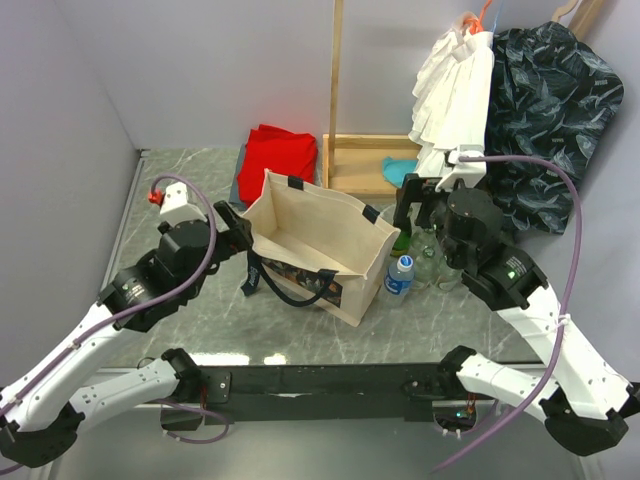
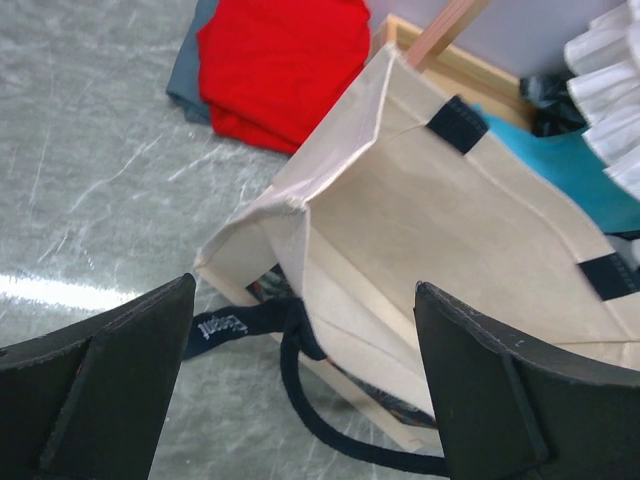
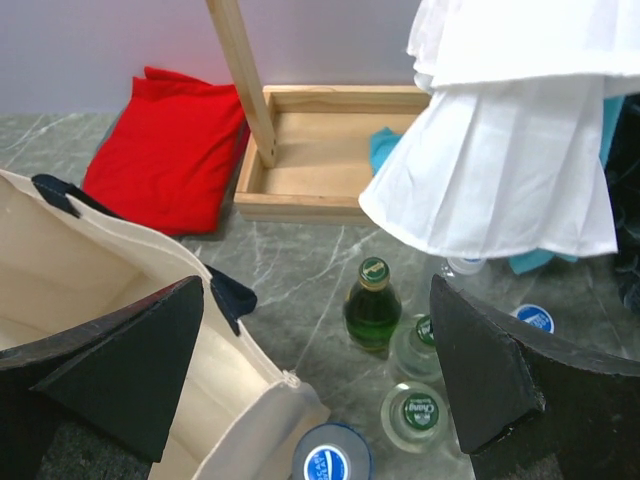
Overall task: Take the beverage out of the canvas bag
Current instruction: Reset both arms
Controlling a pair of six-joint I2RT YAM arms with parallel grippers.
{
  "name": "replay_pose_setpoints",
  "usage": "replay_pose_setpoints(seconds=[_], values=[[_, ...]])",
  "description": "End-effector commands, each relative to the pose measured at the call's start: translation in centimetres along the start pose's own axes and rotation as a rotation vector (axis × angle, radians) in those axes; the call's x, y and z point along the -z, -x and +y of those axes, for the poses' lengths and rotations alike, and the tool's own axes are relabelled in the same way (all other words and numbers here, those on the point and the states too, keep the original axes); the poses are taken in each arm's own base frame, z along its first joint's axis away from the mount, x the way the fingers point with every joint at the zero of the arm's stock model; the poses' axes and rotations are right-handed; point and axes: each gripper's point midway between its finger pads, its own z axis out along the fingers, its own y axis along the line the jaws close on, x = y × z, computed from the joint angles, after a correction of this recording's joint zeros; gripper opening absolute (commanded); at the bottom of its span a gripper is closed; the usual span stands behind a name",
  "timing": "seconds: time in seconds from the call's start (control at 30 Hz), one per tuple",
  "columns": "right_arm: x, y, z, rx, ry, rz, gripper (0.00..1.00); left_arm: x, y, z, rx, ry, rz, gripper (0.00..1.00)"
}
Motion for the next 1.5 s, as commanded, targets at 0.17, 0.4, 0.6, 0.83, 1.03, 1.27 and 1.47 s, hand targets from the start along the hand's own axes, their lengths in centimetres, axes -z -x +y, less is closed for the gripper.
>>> replay_pose_setpoints(seconds=[0.17, 0.4, 0.6, 0.83, 1.03, 1.27, 1.47], values=[[0.0, 3.6, 1.6, -0.009, 0.064, -0.065, 1.00, 0.9, 4.7, -0.8, 0.010, 0.005, -0.138, 0.96], [-0.3, 4.5, -0.4, -0.077, -0.068, -0.122, 1.00, 0.5, 4.8, 1.1, 0.003, 0.089, -0.187, 0.96], [1.0, 1.6, -4.0, -0.161, -0.186, -0.192, 1.00, 0.3, 5.2, 3.7, -0.034, 0.216, -0.260, 0.96], [2.5, -1.7, -7.5, -0.181, -0.293, -0.226, 1.00, 0.6, 6.5, 5.1, -0.099, 0.299, -0.327, 0.96], [1.8, -1.5, -7.4, -0.198, -0.268, -0.203, 1.00, 0.4, 6.6, 5.4, -0.076, 0.336, -0.348, 0.96], [-0.1, -3.6, -10.0, -0.196, -0.331, -0.109, 1.00, -1.1, 5.0, 5.3, -0.129, 0.367, -0.300, 0.96], [0.0, -2.5, -10.8, -0.217, -0.315, -0.126, 1.00, -2.0, 4.8, 4.5, -0.121, 0.277, -0.262, 0.96]])
